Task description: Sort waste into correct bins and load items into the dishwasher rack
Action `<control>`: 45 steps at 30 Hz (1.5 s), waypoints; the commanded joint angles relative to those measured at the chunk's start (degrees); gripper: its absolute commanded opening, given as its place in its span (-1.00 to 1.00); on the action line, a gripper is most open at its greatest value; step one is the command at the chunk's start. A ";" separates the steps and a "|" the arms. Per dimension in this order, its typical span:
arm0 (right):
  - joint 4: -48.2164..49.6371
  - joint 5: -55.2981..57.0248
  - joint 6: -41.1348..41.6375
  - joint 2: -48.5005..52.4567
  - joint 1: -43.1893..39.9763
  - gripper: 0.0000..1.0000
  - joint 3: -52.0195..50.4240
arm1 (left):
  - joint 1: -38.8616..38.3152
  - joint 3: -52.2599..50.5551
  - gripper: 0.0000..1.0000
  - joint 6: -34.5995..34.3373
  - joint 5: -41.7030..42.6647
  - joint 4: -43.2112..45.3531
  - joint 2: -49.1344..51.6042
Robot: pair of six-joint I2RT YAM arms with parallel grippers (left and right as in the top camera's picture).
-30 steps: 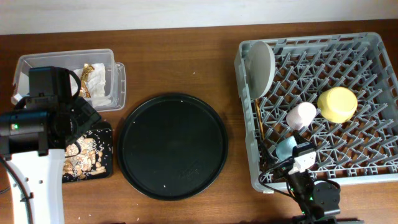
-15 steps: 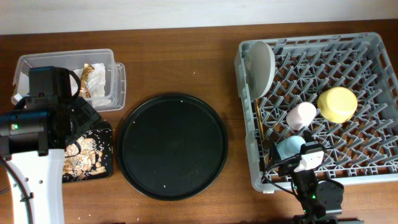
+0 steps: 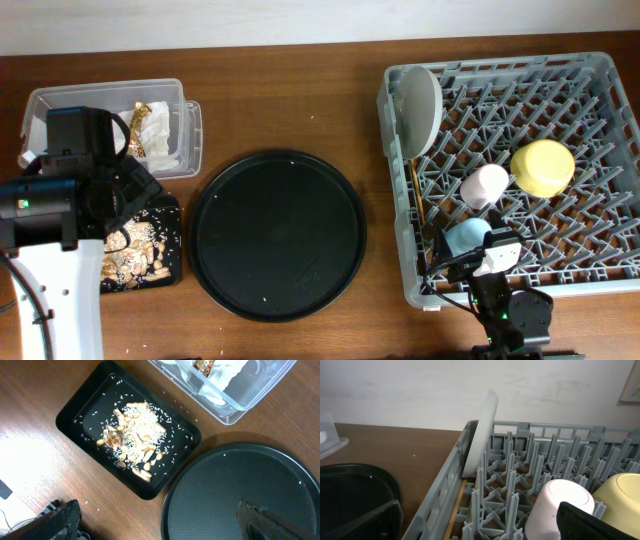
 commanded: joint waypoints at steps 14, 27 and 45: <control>-0.07 0.70 0.22 -0.48 -0.52 0.97 -0.52 | -3.48 -39.41 0.98 34.42 11.96 31.56 -28.92; -0.07 0.70 0.24 -0.48 -0.52 0.98 -0.52 | -3.48 -83.87 0.98 38.75 16.59 73.72 -57.83; -0.07 0.70 0.22 -0.46 -0.52 0.97 -0.52 | -3.37 -91.89 0.98 40.98 15.93 80.35 -75.60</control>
